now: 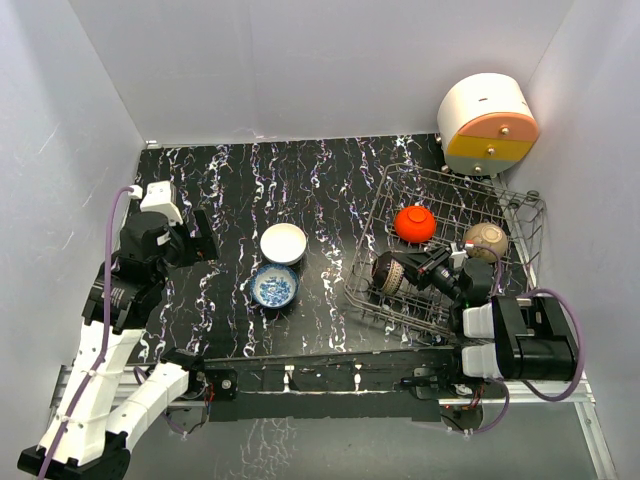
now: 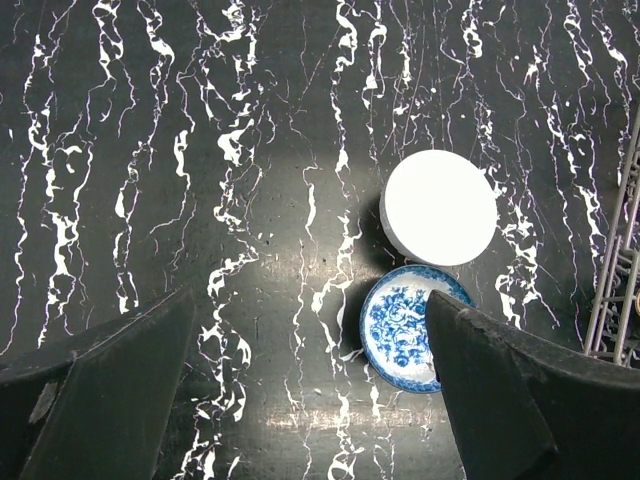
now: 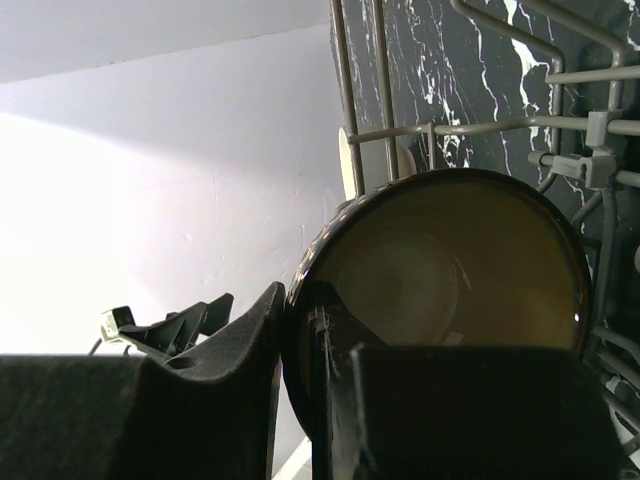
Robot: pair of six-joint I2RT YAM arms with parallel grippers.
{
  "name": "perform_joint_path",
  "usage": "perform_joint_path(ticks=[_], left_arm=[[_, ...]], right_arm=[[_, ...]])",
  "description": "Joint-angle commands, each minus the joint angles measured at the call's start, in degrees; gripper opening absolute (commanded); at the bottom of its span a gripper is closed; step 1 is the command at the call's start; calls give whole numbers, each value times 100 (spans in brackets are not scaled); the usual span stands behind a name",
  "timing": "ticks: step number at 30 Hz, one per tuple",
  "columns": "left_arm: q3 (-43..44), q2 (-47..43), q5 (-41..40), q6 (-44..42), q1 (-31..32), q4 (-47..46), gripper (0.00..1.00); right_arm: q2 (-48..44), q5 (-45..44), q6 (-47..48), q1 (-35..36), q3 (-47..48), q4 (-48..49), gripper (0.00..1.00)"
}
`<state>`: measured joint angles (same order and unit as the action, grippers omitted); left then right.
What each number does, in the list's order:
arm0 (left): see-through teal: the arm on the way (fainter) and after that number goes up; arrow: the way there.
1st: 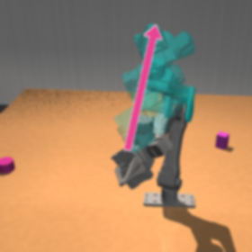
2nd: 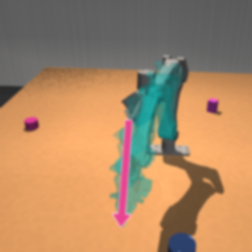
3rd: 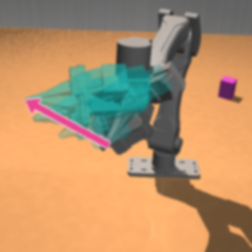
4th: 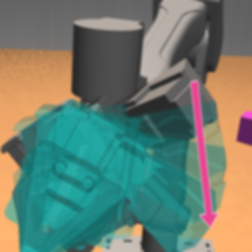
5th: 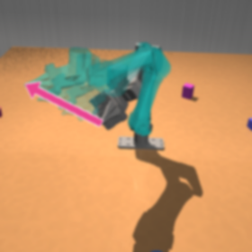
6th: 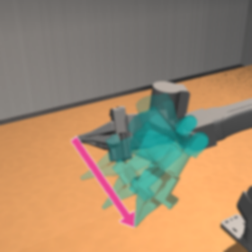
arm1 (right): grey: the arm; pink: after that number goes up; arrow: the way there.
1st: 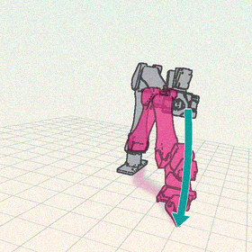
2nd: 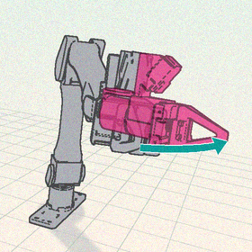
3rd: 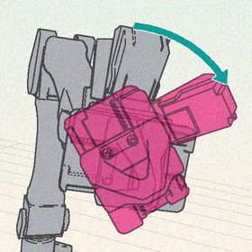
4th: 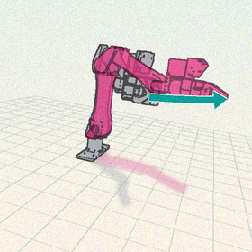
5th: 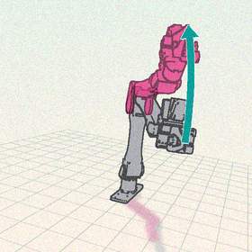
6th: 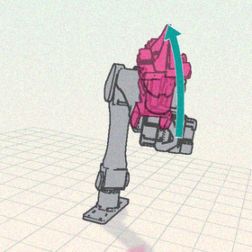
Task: Load the bowls into the dish rack
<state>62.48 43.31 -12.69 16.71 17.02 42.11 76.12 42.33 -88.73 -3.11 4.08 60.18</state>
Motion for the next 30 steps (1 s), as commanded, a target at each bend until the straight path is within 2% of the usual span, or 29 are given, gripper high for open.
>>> perform_joint_path(ticks=[1, 8, 14, 17, 20, 25, 30], left_arm=[[230, -51, 8, 34, 21, -18, 97], [237, 10, 10, 39, 23, -34, 97], [323, 45, -15, 19, 21, -3, 97], [335, 59, -57, -5, 21, 16, 97], [319, 73, -66, -18, 22, 17, 97], [279, 81, -85, -49, 21, 9, 97], [194, 63, -95, -71, 24, -22, 97]], right_arm=[[346, 90, -415, 42, 61, 1344, 9], [1134, -39, -921, 149, 153, 2581, 9], [1400, -285, -790, 171, -85, 2511, 10], [1263, -337, -496, 169, -211, 1856, 12], [943, -468, -201, 162, -289, 987, 19], [-44, -785, 573, 153, 0, -1012, 33], [-1014, -1263, 1080, 82, 213, -2584, 37]])
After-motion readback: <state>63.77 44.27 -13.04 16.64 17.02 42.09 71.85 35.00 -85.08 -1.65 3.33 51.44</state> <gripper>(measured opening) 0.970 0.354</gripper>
